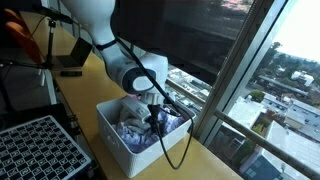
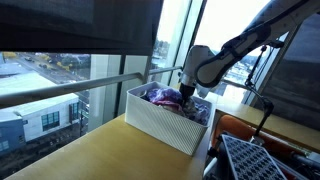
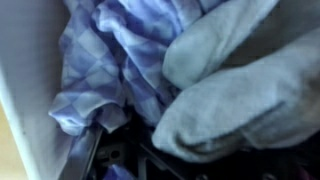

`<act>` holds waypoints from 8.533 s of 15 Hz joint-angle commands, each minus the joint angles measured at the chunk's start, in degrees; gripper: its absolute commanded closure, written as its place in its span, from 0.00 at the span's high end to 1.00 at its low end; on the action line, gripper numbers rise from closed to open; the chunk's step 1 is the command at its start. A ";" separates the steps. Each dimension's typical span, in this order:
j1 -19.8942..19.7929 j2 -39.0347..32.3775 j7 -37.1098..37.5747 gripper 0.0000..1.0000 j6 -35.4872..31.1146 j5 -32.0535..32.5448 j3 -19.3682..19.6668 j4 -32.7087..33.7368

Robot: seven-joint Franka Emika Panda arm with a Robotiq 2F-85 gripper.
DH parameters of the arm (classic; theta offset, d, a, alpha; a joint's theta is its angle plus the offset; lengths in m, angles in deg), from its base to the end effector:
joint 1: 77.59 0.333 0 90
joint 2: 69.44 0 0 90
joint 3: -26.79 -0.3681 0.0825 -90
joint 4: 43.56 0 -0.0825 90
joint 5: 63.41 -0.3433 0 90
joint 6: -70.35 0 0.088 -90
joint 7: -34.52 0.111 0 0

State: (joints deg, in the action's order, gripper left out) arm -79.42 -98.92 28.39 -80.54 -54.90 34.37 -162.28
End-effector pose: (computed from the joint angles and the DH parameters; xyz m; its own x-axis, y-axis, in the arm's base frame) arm 0.5905 -0.0890 0.2598 0.9956 0.0910 0.0217 0.0869 -0.9855 0.1456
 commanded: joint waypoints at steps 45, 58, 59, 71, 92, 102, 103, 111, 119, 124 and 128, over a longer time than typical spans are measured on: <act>13.23 34.87 1.12 0.03 13.51 -19.10 -18.11 -1.39; 14.23 18.26 2.30 0.58 5.58 -15.42 -19.81 -7.08; 13.89 18.81 1.94 0.65 6.09 -15.65 -19.78 -6.93; 2.32 21.03 -4.77 1.00 7.27 -15.72 -10.61 -0.84; -2.49 -9.74 -3.70 1.00 0.86 -10.90 -7.18 11.04; -3.03 -13.06 -2.31 0.52 2.60 -10.87 -7.44 14.03; -3.19 -12.66 -2.32 0.45 2.83 -11.02 -7.55 14.11; -3.30 -7.52 -1.73 0.00 4.88 -11.15 -7.38 13.55; -2.59 4.04 -1.46 0.00 5.80 -11.06 -7.60 12.08; 1.02 12.29 0.14 0.00 7.77 -10.25 -8.99 12.96; 6.28 16.23 3.62 0.00 8.76 -7.31 -10.84 12.70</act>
State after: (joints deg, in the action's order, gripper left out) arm -76.29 -86.00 28.82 -72.89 -64.87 24.75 -148.74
